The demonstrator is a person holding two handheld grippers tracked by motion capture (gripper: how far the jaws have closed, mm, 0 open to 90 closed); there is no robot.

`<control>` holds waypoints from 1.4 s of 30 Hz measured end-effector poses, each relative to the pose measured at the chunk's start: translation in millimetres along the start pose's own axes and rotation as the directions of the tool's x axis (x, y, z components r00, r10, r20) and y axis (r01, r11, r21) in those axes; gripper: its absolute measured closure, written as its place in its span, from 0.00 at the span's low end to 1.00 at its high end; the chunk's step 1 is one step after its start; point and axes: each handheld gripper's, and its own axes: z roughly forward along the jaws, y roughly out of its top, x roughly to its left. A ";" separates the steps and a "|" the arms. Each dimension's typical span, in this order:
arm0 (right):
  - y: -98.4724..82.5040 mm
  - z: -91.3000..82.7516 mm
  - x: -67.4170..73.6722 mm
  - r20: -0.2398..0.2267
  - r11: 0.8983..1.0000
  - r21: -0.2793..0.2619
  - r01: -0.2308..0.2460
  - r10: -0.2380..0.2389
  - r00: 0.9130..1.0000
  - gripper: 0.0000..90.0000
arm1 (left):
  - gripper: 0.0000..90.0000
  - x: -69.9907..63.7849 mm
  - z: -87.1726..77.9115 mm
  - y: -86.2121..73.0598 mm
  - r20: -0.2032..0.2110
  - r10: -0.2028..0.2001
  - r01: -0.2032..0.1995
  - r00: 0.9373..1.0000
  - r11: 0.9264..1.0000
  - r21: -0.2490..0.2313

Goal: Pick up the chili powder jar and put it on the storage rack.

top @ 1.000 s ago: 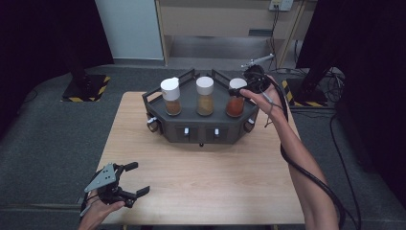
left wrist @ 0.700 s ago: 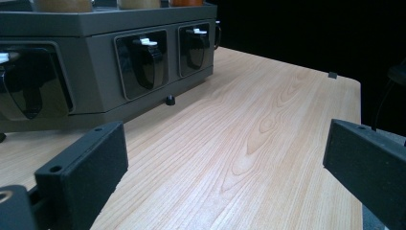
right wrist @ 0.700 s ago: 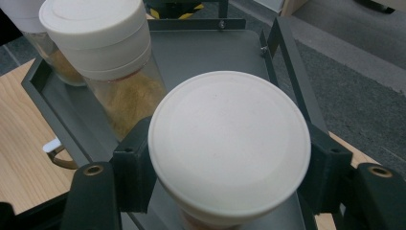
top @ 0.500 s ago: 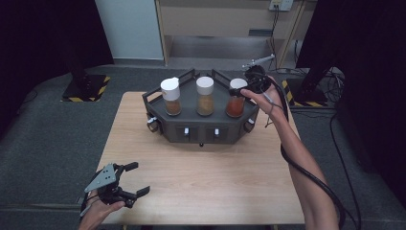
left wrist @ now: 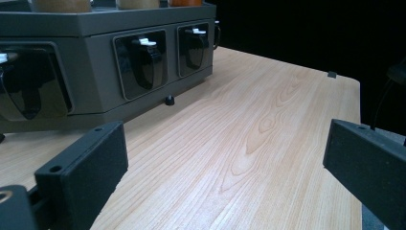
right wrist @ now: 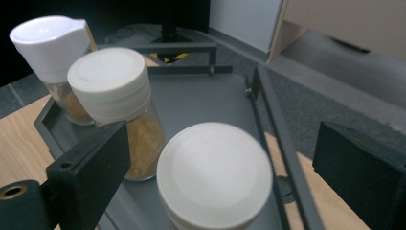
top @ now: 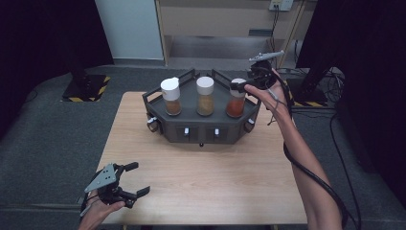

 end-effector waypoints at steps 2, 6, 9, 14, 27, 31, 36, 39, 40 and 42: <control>-0.2 -7.5 1.4 0.011 1.000 -0.028 0.015 -0.015 1.000 0.06 | 0.00 0.0 0.2 0.0 0.001 0.000 0.000 1.000 1.000 0.000; 1.7 -23.4 6.8 0.020 0.997 -0.059 0.040 -0.039 0.999 0.06 | 0.00 0.0 0.5 0.1 0.002 0.000 0.000 1.000 1.000 0.001; 1.3 -36.2 10.8 0.019 0.994 -0.092 0.064 -0.062 0.998 0.06 | 0.00 0.0 0.7 0.2 0.003 0.000 0.000 1.000 1.000 0.002; -1.4 -57.8 16.3 -0.005 0.985 -0.144 0.093 -0.095 0.995 0.06 | 0.00 -0.2 0.8 0.5 0.002 0.001 -0.001 1.000 1.000 0.003; -30.8 -106.2 27.3 -0.021 0.961 -0.239 0.140 -0.149 0.989 0.06 | 0.00 -0.7 1.1 1.1 0.000 0.002 -0.002 1.000 1.000 0.007; -44.5 -119.9 36.2 -0.010 0.952 -0.253 0.170 -0.179 0.984 0.06 | 0.00 -0.8 1.1 1.1 0.000 0.003 -0.003 1.000 1.000 0.008; -61.6 -137.4 44.7 -0.018 0.943 -0.277 0.183 -0.195 0.981 0.06 | 0.00 -1.1 1.4 1.7 0.001 0.005 -0.005 1.000 1.000 0.010; -71.3 -146.2 51.5 -0.027 0.938 -0.291 0.190 -0.206 0.978 0.06 | 0.00 -1.2 1.6 1.9 0.001 0.006 -0.006 1.000 1.000 0.011; -74.9 -148.6 54.0 -0.031 0.936 -0.296 0.193 -0.211 0.977 0.07 | 0.00 -1.2 1.5 2.0 0.001 0.006 -0.006 1.000 1.000 0.012; -82.2 -152.4 58.6 -0.041 0.931 -0.306 0.199 -0.222 0.974 0.07 | 0.00 -1.2 1.6 2.0 0.002 0.006 -0.006 1.000 1.000 0.011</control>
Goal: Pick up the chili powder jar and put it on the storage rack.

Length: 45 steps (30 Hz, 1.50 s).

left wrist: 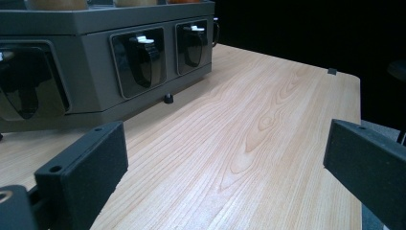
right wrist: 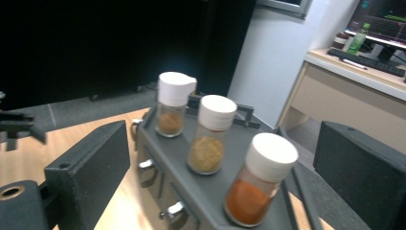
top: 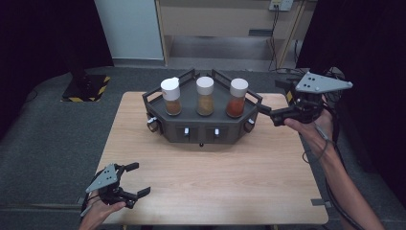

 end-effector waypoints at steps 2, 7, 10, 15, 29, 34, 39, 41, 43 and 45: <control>-2.9 -4.5 8.9 0.001 1.000 -0.002 0.022 -0.022 1.000 0.07 | 0.00 -0.1 0.0 0.1 0.000 0.001 -0.001 1.000 1.000 0.001; -12.4 -11.6 24.7 -0.029 0.999 -0.012 0.048 -0.048 0.998 0.06 | 0.00 -0.3 -0.2 0.4 -0.001 0.001 -0.001 1.000 1.000 0.002; -18.1 -13.9 35.0 -0.030 0.998 -0.006 0.070 -0.070 0.997 0.06 | 0.00 -0.3 0.0 0.6 0.000 0.002 -0.002 1.000 1.000 0.003; -28.8 -18.6 45.8 -0.048 0.997 -0.018 0.071 -0.072 0.996 0.06 | 0.00 -0.4 0.0 0.6 0.000 0.002 -0.002 1.000 1.000 0.003; -61.4 -35.2 67.8 -0.051 0.999 -0.035 0.031 -0.033 0.998 0.06 | 0.00 -1.6 0.1 1.5 -0.002 0.006 -0.006 1.000 1.000 0.001; -72.2 -39.8 72.7 -0.038 0.999 -0.031 0.016 -0.017 0.999 0.06 | 0.00 -1.1 -0.3 0.6 -0.003 0.002 -0.002 1.000 1.000 -0.005; -84.2 -44.8 73.7 -0.034 1.000 -0.023 -0.012 0.011 0.999 0.06 | 0.00 -1.3 -0.4 0.7 -0.005 0.004 -0.004 1.000 1.000 -0.006; -89.4 -46.9 73.7 -0.031 0.999 -0.020 -0.027 0.026 0.999 0.06 | 0.00 -1.5 -0.7 0.4 -0.006 0.004 -0.004 1.000 1.000 -0.009; -93.9 -49.3 74.9 -0.025 0.999 -0.015 -0.037 0.036 0.999 0.06 | 0.00 -1.3 -1.0 0.0 -0.007 0.002 -0.002 1.000 1.000 -0.013; -98.8 -51.3 75.1 -0.024 0.999 -0.014 -0.049 0.049 0.999 0.06 | 0.00 -1.3 -1.0 0.0 -0.007 0.003 -0.003 1.000 1.000 -0.013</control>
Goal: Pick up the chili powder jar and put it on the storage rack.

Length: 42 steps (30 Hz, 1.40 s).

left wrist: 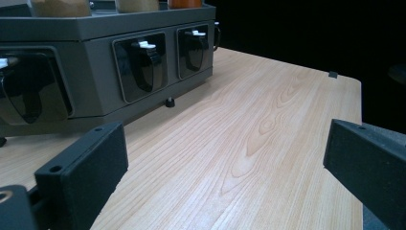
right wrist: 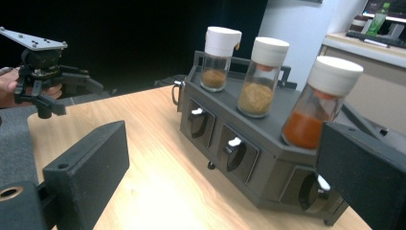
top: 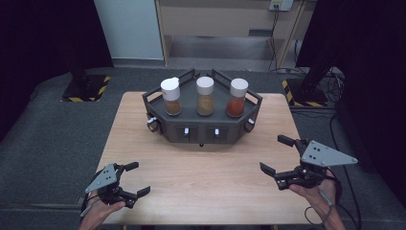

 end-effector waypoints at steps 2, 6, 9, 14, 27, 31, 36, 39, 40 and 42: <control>-4.1 -1.7 1.4 0.007 1.000 0.005 -0.006 0.006 1.000 0.06 | 0.00 -0.1 -0.4 -0.1 0.002 0.003 -0.003 1.000 1.000 -0.003; -12.7 -5.1 4.1 0.014 0.999 0.016 -0.030 0.029 0.999 0.06 | 0.00 -0.3 -1.8 -1.3 0.004 -0.001 0.001 1.000 1.000 -0.014; -18.8 -7.4 6.6 0.027 0.999 0.033 -0.038 0.037 0.999 0.06 | 0.00 -0.3 -2.7 -2.0 0.004 0.000 0.000 1.000 1.000 -0.021; -28.7 -11.1 8.4 0.039 0.997 0.048 -0.057 0.056 0.998 0.06 | 0.00 -0.6 -3.3 -2.6 0.002 -0.003 0.003 1.000 1.000 -0.025; -53.2 -9.6 8.8 0.049 0.992 0.083 -0.098 0.095 0.994 0.06 | 0.00 -1.5 -4.2 -3.0 -0.002 -0.002 0.001 1.000 1.000 -0.030; -59.3 -9.2 8.6 0.039 0.990 0.087 -0.112 0.109 0.993 0.06 | 0.00 -2.2 -4.3 -2.6 -0.004 0.001 -0.001 1.000 1.000 -0.030; -67.3 -9.4 10.2 0.037 0.988 0.097 -0.123 0.120 0.992 0.06 | 0.00 -3.2 -4.8 -2.4 -0.008 0.003 -0.003 1.000 0.999 -0.031; -73.4 -10.9 11.2 0.041 0.986 0.099 -0.134 0.130 0.991 0.06 | 0.00 -3.7 -5.1 -2.5 -0.010 0.006 -0.006 1.000 0.999 -0.034; -74.9 -11.6 11.5 0.042 0.986 0.101 -0.136 0.132 0.990 0.06 | 0.00 -3.8 -5.2 -2.6 -0.012 0.005 -0.005 1.000 0.999 -0.035; -78.7 -13.2 12.4 0.046 0.984 0.102 -0.144 0.140 0.989 0.06 | 0.00 -4.1 -5.5 -3.1 -0.016 0.004 -0.004 1.000 0.999 -0.039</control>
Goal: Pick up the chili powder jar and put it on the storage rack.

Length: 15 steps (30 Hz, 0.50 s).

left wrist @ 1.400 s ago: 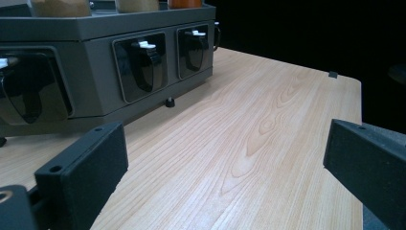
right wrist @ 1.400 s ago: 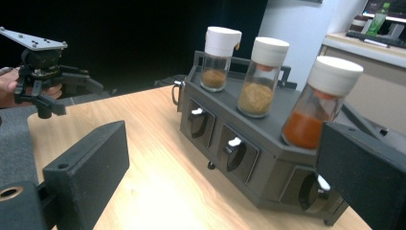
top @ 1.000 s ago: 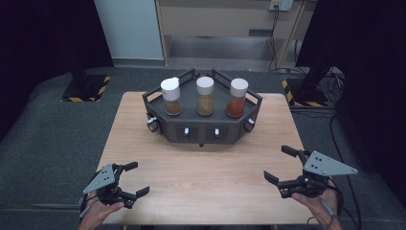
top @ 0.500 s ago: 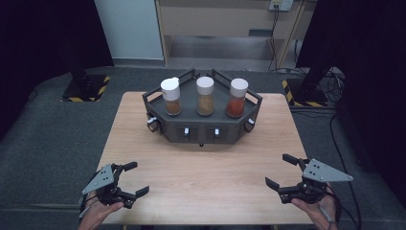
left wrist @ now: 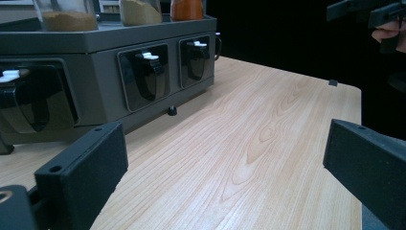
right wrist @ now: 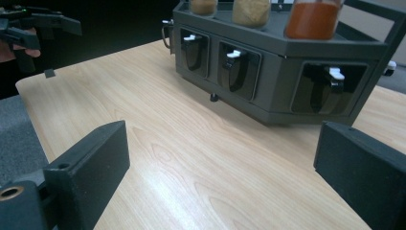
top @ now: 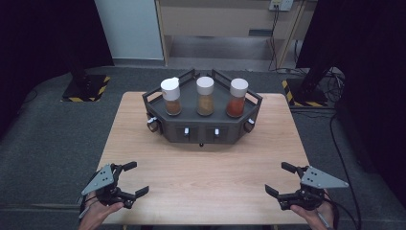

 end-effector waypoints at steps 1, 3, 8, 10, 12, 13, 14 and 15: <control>-2.2 -0.5 -0.1 0.000 1.000 0.000 -0.003 0.003 1.000 0.06 | 0.00 -0.2 -0.3 -0.2 -0.002 0.001 -0.001 1.000 1.000 -0.002; -6.9 -1.3 0.3 0.008 1.000 -0.003 -0.008 0.008 1.000 0.06 | 0.00 -0.4 -0.8 -0.4 -0.006 0.002 -0.002 1.000 1.000 -0.005; -15.1 1.3 -2.3 0.015 0.999 -0.001 -0.033 0.033 0.999 0.07 | 0.00 -1.0 -1.5 -1.0 -0.015 -0.001 0.000 1.000 1.000 -0.010; -16.1 2.8 -1.5 0.030 1.000 0.010 -0.025 0.025 0.999 0.07 | 0.00 -1.4 -2.0 -1.2 -0.019 0.000 0.000 1.000 1.000 -0.013; -17.8 2.2 -4.3 0.025 0.999 0.009 -0.041 0.041 0.999 0.06 | 0.00 -1.0 -2.5 -2.0 -0.021 -0.002 0.002 1.000 1.000 -0.019; -19.0 1.5 -4.0 0.035 0.999 0.006 -0.041 0.041 0.999 0.06 | 0.00 -0.9 -2.7 -2.2 -0.022 -0.003 0.003 1.000 1.000 -0.020; -20.5 0.8 -5.6 0.035 0.999 0.001 -0.048 0.048 0.998 0.07 | 0.00 -0.8 -3.0 -2.6 -0.024 -0.005 0.004 1.000 1.000 -0.023; -22.5 0.1 -7.4 0.036 0.998 -0.005 -0.059 0.059 0.998 0.06 | 0.00 -1.0 -3.4 -2.9 -0.026 -0.005 0.004 1.000 1.000 -0.026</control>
